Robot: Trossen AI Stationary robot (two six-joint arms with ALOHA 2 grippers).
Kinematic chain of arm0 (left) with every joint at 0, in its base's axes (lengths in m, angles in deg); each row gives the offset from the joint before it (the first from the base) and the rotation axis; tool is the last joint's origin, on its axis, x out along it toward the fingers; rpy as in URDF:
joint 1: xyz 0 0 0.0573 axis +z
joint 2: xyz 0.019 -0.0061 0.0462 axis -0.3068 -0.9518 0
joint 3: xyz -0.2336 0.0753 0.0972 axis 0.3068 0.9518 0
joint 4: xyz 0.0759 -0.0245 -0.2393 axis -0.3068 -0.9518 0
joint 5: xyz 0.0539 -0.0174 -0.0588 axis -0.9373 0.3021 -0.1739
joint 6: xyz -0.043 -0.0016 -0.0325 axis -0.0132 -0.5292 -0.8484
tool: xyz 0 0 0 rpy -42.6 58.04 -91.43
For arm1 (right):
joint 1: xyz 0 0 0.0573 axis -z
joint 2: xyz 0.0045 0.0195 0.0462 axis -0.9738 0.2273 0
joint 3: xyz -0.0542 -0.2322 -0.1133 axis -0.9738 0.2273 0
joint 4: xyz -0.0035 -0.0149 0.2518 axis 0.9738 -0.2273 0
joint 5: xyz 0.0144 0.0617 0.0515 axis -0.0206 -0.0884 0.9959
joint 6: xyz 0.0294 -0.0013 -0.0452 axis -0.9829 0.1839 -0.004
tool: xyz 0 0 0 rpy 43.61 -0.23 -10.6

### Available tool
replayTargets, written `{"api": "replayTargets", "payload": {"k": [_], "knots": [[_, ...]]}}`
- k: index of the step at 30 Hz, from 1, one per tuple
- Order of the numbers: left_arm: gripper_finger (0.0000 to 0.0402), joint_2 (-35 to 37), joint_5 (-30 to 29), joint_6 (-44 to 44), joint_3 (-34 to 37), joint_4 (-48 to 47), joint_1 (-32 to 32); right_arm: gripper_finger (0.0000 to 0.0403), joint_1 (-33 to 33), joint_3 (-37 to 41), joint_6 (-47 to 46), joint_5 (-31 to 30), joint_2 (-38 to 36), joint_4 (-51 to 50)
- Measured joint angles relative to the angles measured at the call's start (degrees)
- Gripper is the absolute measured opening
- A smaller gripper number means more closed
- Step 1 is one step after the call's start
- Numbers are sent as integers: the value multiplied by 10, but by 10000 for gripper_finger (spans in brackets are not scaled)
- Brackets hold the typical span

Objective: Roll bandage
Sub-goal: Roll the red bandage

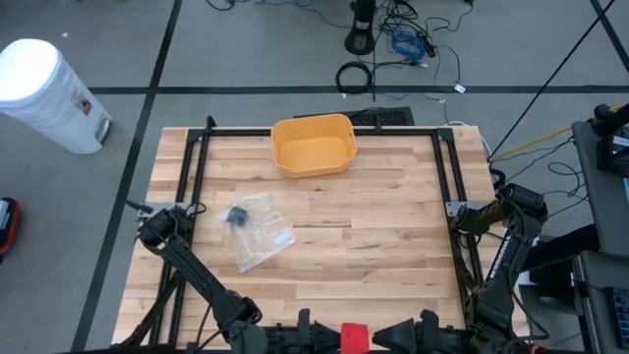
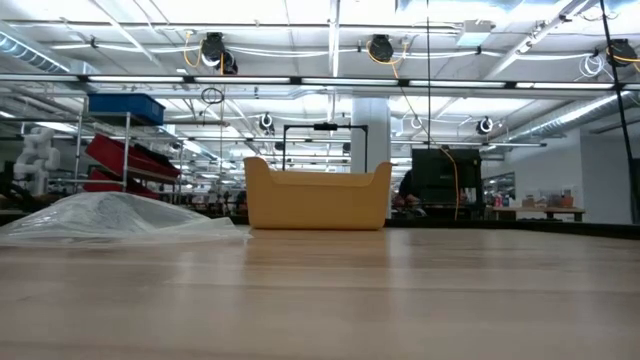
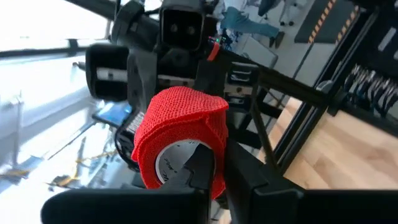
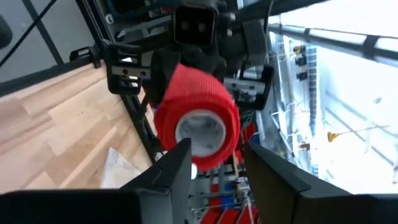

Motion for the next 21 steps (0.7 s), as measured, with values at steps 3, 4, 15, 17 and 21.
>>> {"api": "replayTargets", "payload": {"k": [3,4,15,17,21], "knots": [[27,0,6,-47,0,-1,4,132,-5,0,29,2,0,5],[27,0,6,-62,0,-1,6,132,-6,0,41,3,0,6],[27,0,42,-207,0,-1,19,132,2,0,232,2,38,36],[27,0,45,-222,0,-1,20,132,3,0,271,0,47,62],[27,0,48,-240,0,-3,21,132,-2,0,328,-4,55,89]]}}
